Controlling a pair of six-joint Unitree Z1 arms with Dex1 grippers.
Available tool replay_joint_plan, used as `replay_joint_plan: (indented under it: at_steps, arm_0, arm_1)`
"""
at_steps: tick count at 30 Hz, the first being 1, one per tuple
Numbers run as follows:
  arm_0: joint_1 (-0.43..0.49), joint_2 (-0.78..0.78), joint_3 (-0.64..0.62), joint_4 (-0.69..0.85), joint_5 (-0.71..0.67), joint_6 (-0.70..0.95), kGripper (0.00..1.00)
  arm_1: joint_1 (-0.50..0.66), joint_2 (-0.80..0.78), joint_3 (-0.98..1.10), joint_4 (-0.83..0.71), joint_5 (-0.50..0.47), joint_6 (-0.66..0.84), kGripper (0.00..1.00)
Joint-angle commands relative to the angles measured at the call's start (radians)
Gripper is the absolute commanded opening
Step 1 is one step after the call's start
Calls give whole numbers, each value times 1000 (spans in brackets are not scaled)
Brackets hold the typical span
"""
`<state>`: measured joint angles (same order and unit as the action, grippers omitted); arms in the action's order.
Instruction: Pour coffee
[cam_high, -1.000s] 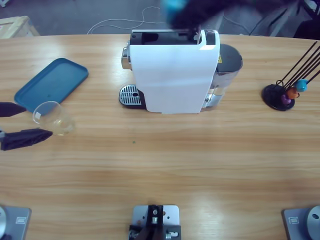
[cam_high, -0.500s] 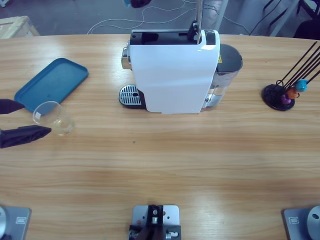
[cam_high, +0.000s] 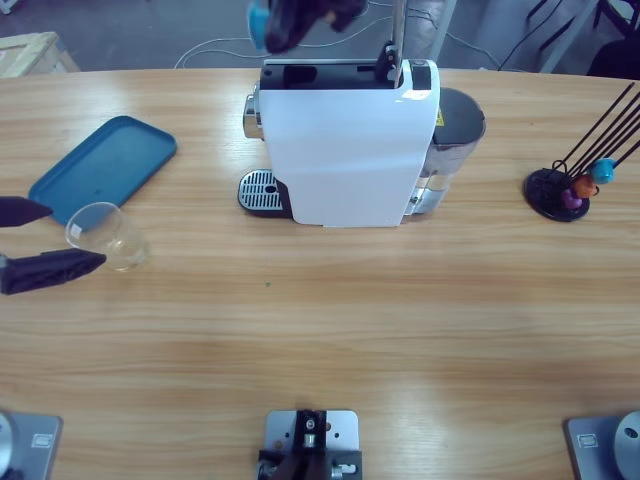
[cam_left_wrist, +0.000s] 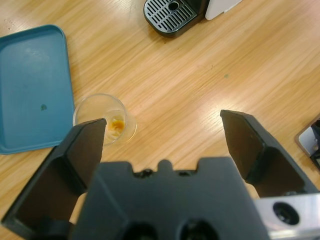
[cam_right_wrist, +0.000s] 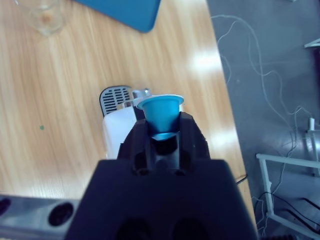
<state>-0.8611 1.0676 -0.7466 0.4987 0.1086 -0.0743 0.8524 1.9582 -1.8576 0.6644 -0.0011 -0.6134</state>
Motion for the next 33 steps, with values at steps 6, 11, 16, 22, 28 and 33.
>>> replay_joint_plan:
  at_steps: [6,11,16,22,28,33]
  arm_0:
    - [-12,23,46,-12,-6,4,996]
    - [-12,20,47,-12,-6,4,996]
    - [-12,23,47,-12,-7,4,996]
    - [-12,37,49,-19,-6,4,996]
    - [-12,43,57,-19,-6,4,996]
    - [-12,43,64,-22,-5,2,996]
  arm_1:
    - [-18,57,106,-23,11,18,0]
    - [-36,62,104,-29,-11,18,0]
    - [-47,63,106,-30,-29,17,0]
    - [-47,72,113,-32,1,17,0]
    - [-41,69,121,-39,58,8,0]
    - [-41,64,140,-41,21,15,372]
